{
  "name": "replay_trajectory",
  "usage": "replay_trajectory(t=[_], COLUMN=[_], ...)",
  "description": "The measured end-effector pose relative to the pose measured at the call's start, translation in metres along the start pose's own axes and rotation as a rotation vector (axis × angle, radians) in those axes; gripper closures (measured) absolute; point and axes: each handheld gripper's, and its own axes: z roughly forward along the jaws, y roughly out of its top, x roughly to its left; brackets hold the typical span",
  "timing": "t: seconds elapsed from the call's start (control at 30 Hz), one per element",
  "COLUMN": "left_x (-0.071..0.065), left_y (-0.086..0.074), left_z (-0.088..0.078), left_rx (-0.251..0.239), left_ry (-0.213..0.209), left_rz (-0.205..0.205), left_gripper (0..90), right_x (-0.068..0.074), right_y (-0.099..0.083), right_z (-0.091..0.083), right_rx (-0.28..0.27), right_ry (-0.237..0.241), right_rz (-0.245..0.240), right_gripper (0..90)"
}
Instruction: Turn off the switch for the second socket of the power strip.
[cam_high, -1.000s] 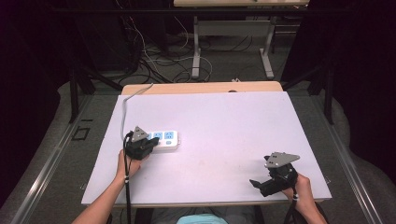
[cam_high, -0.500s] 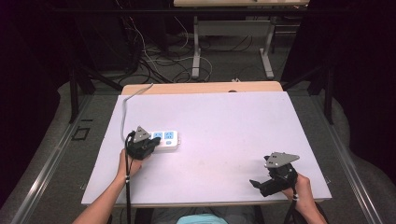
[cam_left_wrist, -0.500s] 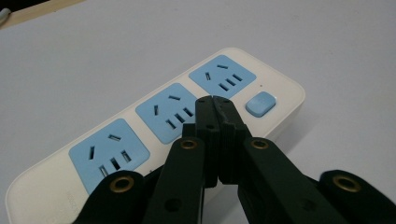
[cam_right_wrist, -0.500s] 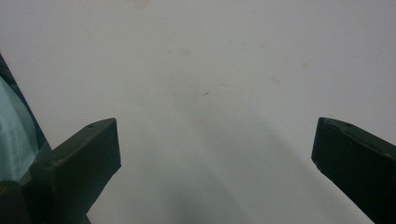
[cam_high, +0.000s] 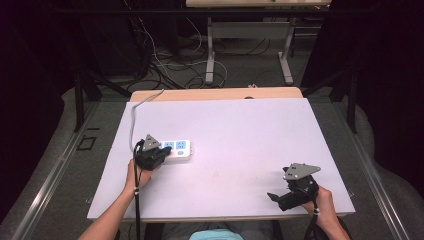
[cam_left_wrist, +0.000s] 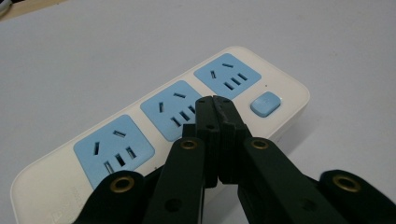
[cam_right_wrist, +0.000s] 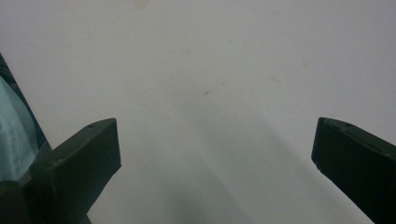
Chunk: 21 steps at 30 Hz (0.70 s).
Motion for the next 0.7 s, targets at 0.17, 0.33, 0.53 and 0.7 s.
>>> replay_trajectory(t=[0.17,0.33,0.53,0.7], left_x=[-0.0006,0.0003,0.0003,0.0020], left_y=[0.0002,0.0002,0.0000,-0.0008], left_z=[0.0009,0.0006,0.0007,0.0002], left_rx=[-0.008,-0.001,-0.002,0.000], left_ry=[0.000,-0.009,-0.009,-0.016], left_rz=[-0.015,-0.033,-0.031,-0.044], left_gripper=[89.8,89.9,90.0,90.0], right_x=[-0.0001,0.0003,-0.0001,0.0012], right_y=[0.0003,0.0002,0.0002,0.0000], right_z=[-0.0003,-0.0002,0.0003,0.0001], right_rx=[0.010,0.011,0.010,0.015], right_ry=[0.007,0.005,0.002,0.001], right_rz=[-0.001,0.001,-0.007,0.004], right_gripper=[0.7,0.7,0.8,0.8])
